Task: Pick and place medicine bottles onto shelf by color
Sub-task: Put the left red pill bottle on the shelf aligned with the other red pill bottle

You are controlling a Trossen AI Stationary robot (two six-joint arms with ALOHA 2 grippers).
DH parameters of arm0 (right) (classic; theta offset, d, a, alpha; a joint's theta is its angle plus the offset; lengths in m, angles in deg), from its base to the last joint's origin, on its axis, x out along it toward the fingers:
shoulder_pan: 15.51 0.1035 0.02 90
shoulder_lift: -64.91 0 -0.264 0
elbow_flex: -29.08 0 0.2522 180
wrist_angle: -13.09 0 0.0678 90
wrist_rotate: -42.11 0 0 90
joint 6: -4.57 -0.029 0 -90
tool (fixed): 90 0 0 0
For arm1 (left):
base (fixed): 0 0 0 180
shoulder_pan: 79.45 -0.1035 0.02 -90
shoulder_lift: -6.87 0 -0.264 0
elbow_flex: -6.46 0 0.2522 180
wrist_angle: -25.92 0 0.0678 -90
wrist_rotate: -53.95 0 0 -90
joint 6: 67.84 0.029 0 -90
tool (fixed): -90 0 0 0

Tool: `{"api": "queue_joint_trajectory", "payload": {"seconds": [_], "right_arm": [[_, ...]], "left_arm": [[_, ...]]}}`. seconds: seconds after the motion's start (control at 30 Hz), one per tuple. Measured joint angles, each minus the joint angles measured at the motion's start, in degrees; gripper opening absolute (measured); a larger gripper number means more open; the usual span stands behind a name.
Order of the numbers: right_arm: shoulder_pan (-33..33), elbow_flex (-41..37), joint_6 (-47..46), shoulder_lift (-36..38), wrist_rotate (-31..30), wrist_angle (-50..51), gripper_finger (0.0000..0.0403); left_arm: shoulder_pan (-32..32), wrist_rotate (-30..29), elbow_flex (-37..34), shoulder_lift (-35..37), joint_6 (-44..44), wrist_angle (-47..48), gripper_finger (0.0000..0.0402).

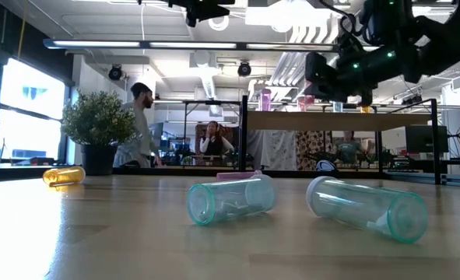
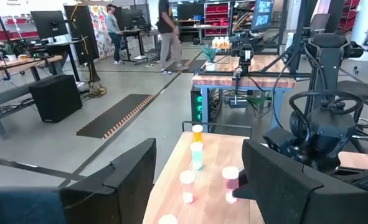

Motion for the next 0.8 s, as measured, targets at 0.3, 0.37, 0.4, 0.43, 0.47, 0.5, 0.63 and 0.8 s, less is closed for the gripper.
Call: {"api": "queue_joint_trajectory", "payload": {"seconds": [0.3,0.37,0.4,0.43,0.47,0.5,0.63,0.8], "right_arm": [[-2.6,3.4,-0.3,-4.7,1.5,3.7,0.0087],[-2.9,3.4,-0.3,-5.1,1.5,3.6,0.0087],[-3.2,3.4,-0.3,-5.3,1.5,3.6,0.0087],[-3.5,3.4,-0.3,-5.6,1.5,3.8,0.0087],[-3.8,3.4,-0.3,-5.7,1.6,4.0,0.0087],[-4.0,3.4,-0.3,-5.8,1.6,4.1,0.0087],[-4.5,3.4,-0.3,-5.9,2.6,4.0,0.0087],[-4.5,3.4,-0.3,-5.9,2.6,4.2,0.0087]], "left_arm": [[0.0,0.0,0.0,0.0,1.9,0.0,0.0227],[0.0,0.0,0.0,0.0,1.9,0.0,0.0227],[0.0,0.0,0.0,0.0,1.9,0.0,0.0227],[0.0,0.0,0.0,0.0,1.9,0.0,0.0227],[0.0,0.0,0.0,0.0,1.9,0.0,0.0227],[0.0,0.0,0.0,0.0,1.9,0.0,0.0227],[0.0,0.0,0.0,0.0,2.8,0.0,0.0227],[0.0,0.0,0.0,0.0,3.0,0.0,0.0227]]}}
